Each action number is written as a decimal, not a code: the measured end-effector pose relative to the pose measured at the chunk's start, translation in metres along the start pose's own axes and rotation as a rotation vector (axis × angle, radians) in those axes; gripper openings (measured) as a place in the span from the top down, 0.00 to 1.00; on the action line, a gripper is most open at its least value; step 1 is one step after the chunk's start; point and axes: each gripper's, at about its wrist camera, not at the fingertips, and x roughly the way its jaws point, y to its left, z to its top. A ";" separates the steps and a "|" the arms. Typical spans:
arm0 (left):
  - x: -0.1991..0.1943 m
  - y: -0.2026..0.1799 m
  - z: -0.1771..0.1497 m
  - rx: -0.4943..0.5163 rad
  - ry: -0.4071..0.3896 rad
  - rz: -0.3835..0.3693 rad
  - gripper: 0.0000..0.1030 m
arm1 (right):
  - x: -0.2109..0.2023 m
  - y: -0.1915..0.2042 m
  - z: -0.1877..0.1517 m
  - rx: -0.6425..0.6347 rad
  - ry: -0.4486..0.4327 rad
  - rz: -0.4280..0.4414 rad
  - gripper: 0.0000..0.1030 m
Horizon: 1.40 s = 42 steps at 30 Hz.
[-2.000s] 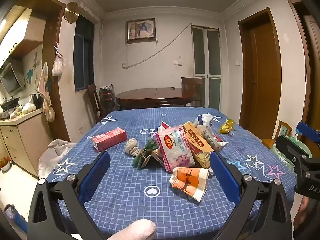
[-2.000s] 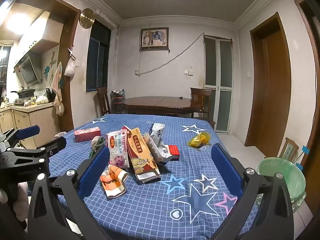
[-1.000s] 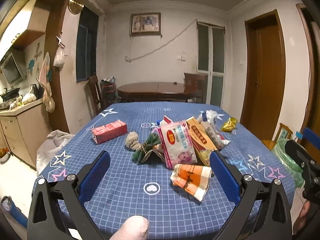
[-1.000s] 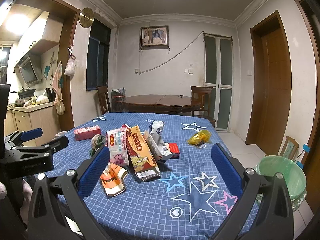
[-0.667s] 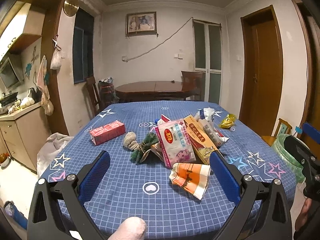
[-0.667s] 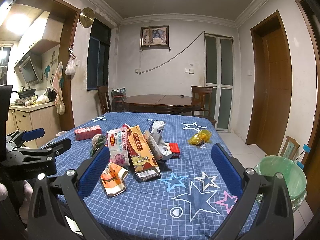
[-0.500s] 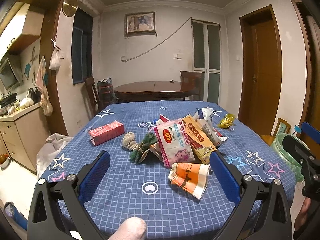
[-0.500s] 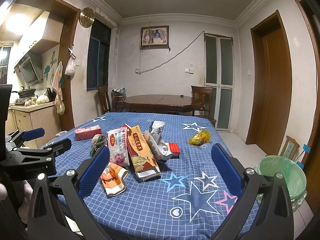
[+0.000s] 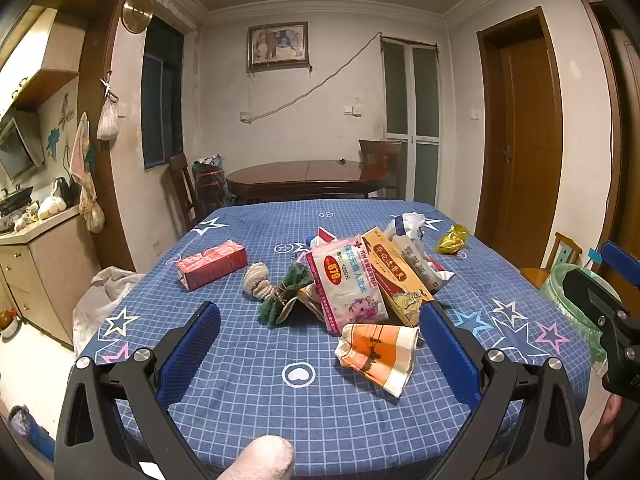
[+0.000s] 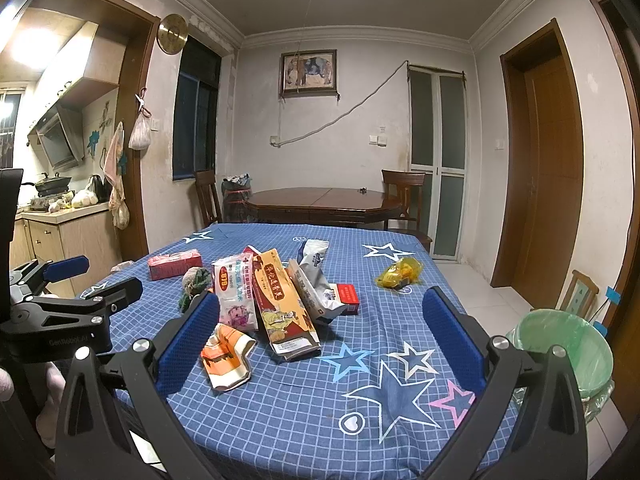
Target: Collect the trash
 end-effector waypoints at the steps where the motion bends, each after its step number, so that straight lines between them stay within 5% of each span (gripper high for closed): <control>1: 0.000 0.000 -0.001 0.000 0.000 0.000 0.04 | 0.001 0.000 0.000 0.000 0.001 0.000 0.05; 42: 0.012 0.004 0.002 0.018 0.043 -0.018 0.04 | 0.005 -0.001 -0.004 0.000 0.018 0.009 0.05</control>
